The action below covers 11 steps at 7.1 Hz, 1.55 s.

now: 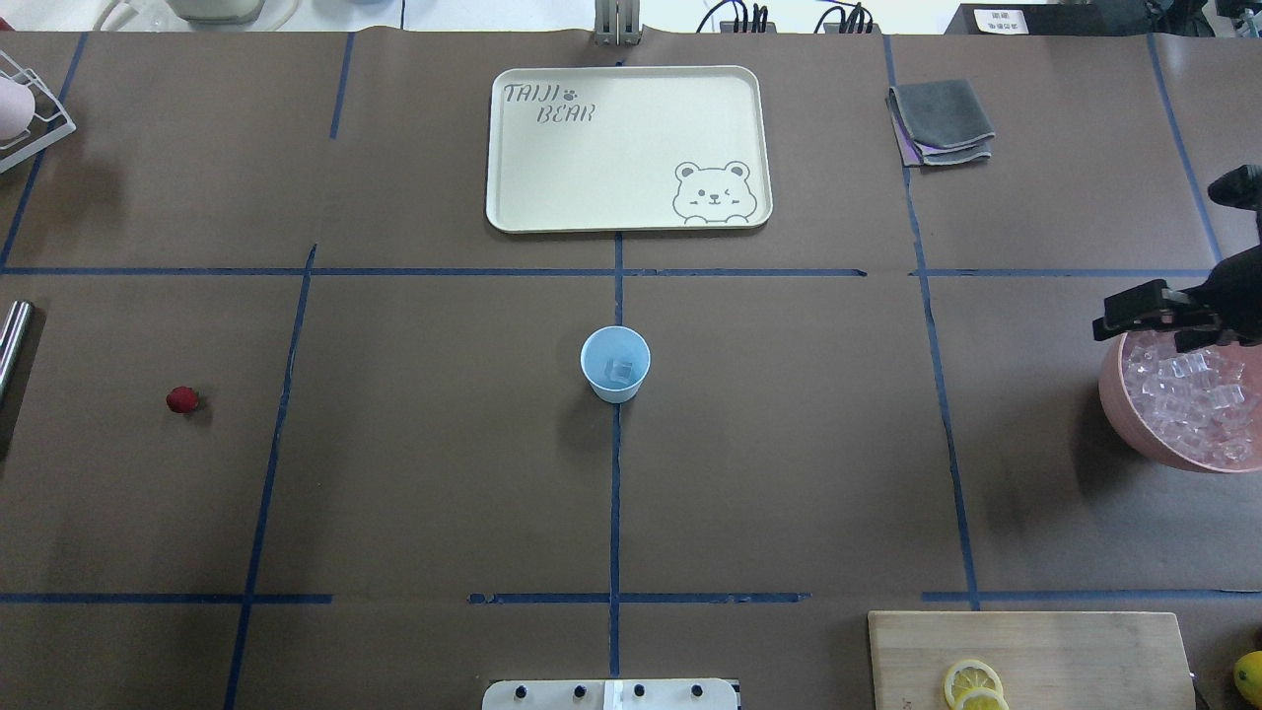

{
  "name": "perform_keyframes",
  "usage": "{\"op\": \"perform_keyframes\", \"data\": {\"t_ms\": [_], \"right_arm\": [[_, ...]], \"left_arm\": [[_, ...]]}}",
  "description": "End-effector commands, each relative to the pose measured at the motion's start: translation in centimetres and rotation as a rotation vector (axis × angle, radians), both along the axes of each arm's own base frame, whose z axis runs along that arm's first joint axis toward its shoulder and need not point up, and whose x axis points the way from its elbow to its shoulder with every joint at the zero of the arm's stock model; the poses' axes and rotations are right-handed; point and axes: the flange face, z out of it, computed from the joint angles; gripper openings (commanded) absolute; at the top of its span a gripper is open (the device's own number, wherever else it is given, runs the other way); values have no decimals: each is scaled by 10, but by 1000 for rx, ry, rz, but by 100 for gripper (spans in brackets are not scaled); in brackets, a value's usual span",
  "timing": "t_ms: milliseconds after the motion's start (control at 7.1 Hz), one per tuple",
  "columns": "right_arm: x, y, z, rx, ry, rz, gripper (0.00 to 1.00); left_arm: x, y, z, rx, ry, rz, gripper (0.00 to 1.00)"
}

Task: Mash ice and strawberries in cup
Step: 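Return the right gripper to the pink bowl and grasp another ice cube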

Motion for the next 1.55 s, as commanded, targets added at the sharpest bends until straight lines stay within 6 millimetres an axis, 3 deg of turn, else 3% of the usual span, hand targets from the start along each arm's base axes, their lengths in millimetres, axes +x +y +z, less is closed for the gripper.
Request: {"op": "perform_keyframes", "data": {"t_ms": [0,141,564,845,1409], "right_arm": [[42,2,60,116,62,-134,99],[39,-3,75,133,73,-172,99],[22,-22,66,164,88,-178,100],[-14,-22,62,185,135,-210,100],[-10,-5,91,168,177,-252,100]], "left_arm": [[1,-1,-3,8,-4,2,100],[1,-2,-6,17,-15,3,100],[-11,-3,-6,57,-202,-7,100],[-11,-3,-8,62,-202,-6,100],[-11,-1,-16,72,-200,-7,100]]}}
